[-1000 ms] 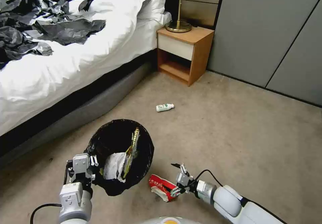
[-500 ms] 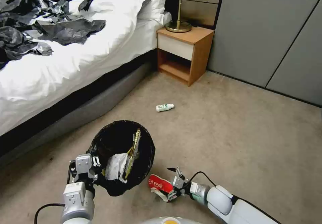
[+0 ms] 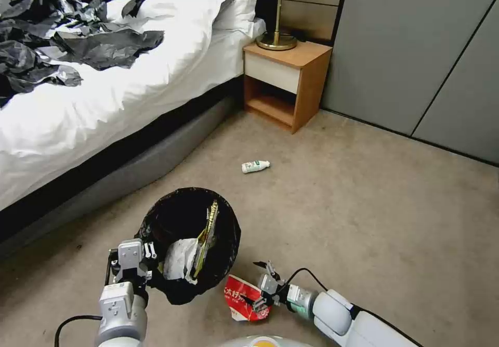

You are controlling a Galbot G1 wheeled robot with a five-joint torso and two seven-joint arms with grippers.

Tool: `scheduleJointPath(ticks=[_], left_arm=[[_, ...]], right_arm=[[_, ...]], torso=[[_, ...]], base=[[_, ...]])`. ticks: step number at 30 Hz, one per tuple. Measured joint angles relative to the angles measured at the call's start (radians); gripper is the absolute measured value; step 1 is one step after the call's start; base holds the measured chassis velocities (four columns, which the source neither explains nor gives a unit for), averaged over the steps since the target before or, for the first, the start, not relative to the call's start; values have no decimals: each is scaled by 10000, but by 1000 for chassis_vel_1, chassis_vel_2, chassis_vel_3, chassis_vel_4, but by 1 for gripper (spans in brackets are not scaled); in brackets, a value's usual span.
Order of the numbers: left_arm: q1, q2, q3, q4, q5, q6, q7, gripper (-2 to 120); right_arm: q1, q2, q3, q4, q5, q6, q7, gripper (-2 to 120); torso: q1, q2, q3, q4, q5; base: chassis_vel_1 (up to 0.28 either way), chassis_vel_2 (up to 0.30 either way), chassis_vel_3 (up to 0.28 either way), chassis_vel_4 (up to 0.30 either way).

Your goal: Pick up the trash bin, then pick up the garbage from the floor and place it into the trash bin.

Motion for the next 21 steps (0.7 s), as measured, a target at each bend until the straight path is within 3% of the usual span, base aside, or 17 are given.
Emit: scheduleJointPath(ticks=[11,21], left_arm=[[-43,66,19,42,-34,8,0,3],[-111,89,45,97,-42,25,3,3]], right_arm=[[-473,-274,462,1160,342,75,90,100],[-885,-159,149,1075,310,90,111,100]], torso=[[0,0,0,0,0],[0,0,0,0,0]], base=[[0,0,0,0],[0,0,0,0]])
